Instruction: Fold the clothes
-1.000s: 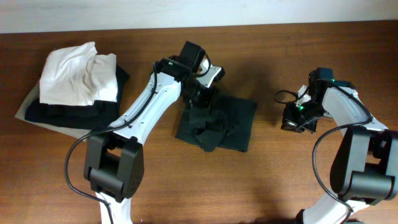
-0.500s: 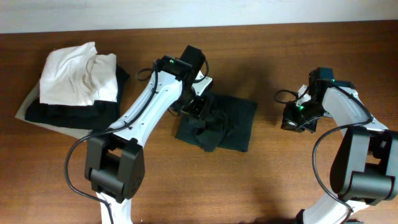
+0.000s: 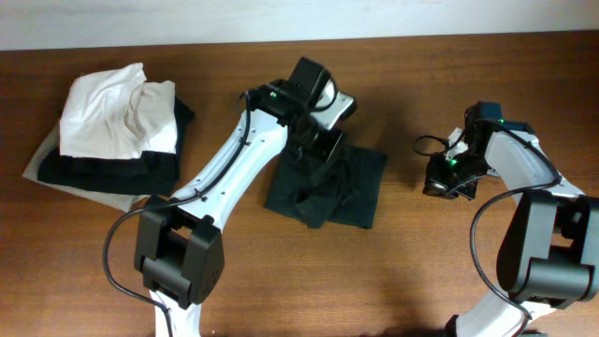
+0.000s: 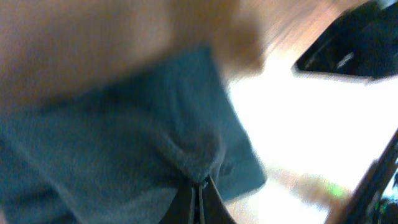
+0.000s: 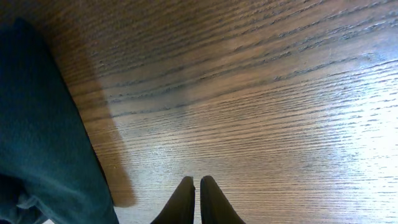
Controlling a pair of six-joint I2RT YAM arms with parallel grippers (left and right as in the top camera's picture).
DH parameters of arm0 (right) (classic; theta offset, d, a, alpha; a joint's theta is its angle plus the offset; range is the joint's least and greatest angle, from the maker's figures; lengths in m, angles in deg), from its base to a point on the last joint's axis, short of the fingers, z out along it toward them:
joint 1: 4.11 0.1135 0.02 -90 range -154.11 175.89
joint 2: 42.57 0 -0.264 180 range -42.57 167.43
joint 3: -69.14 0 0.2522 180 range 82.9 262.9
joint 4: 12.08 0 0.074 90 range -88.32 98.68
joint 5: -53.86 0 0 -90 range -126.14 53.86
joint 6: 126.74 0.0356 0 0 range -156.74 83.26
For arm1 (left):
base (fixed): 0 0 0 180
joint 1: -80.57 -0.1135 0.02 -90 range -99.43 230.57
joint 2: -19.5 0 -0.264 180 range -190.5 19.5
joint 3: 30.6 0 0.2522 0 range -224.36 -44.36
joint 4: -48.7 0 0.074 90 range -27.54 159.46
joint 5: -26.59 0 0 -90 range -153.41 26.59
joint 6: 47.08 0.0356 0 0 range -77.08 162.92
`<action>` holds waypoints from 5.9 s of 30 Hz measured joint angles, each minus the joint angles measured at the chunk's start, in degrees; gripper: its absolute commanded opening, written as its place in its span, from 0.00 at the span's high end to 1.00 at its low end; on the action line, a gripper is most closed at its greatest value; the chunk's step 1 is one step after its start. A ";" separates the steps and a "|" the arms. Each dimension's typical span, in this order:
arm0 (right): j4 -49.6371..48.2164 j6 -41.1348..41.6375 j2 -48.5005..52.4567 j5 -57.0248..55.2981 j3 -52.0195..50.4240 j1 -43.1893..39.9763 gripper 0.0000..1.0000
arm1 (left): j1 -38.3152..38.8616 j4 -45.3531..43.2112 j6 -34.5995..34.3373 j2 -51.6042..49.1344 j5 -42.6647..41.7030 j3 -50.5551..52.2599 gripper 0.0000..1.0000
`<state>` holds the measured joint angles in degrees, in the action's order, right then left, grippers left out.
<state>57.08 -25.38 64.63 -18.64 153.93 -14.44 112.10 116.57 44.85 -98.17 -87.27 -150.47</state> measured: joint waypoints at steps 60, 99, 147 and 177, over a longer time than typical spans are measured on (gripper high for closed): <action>-14.93 6.67 -0.22 11.52 2.82 8.76 0.66 | -3.50 25.18 0.72 -7.28 24.06 -19.61 0.22; 2.54 2.80 -3.23 2.34 3.43 17.38 0.42 | -9.86 26.08 0.87 -7.28 20.63 -19.61 0.17; 9.88 6.03 -6.01 -8.39 4.37 15.47 0.46 | -22.53 26.93 3.10 -7.28 12.66 -19.61 0.13; 8.68 -25.59 -1.25 20.68 4.42 17.68 0.55 | -17.51 25.57 4.52 -7.28 12.09 -19.61 0.13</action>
<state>65.76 -50.98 63.38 2.03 158.34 3.24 94.59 142.14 49.38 -105.45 -75.18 -170.07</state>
